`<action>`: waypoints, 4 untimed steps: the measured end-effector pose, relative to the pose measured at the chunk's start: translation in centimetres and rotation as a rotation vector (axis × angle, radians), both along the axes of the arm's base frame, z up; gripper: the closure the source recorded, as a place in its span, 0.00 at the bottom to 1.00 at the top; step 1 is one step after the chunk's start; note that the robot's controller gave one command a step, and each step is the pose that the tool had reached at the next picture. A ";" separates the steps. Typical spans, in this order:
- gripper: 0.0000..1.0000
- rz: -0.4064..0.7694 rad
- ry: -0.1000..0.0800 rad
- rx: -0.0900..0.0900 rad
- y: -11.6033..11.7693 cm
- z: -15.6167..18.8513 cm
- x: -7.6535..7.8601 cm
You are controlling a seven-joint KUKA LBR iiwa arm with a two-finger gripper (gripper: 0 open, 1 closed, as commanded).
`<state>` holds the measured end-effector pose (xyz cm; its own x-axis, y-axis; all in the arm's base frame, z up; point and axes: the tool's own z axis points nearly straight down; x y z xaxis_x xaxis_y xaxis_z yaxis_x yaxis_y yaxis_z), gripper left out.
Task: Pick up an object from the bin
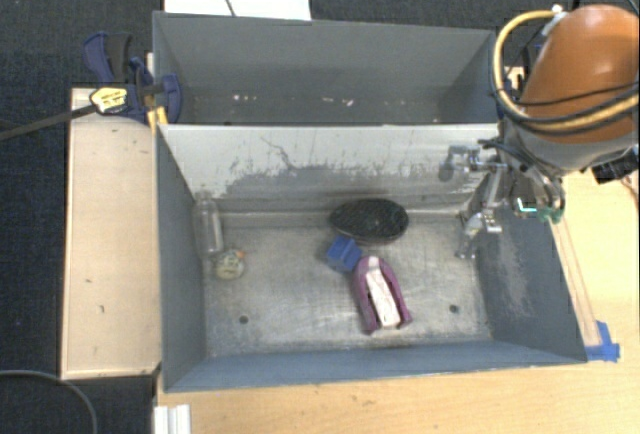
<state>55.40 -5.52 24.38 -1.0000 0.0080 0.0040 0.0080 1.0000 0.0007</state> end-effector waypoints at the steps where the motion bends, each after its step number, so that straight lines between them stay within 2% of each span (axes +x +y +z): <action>1: 0.00 -0.048 0.001 0.002 7.1 -11.0 0.6; 2: 0.00 -0.076 -0.007 0.001 9.6 -14.9 3.3; 3: 1.00 -0.077 -0.024 0.000 9.4 -14.4 3.6; 4: 1.00 0.244 -0.015 -0.001 8.1 1.4 1.5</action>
Offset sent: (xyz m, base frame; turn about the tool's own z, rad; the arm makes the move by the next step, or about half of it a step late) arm 0.0074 0.0676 -0.1056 0.0523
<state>56.93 2.56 25.76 -0.9721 -0.2341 -0.0110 -0.2341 0.9722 -0.0020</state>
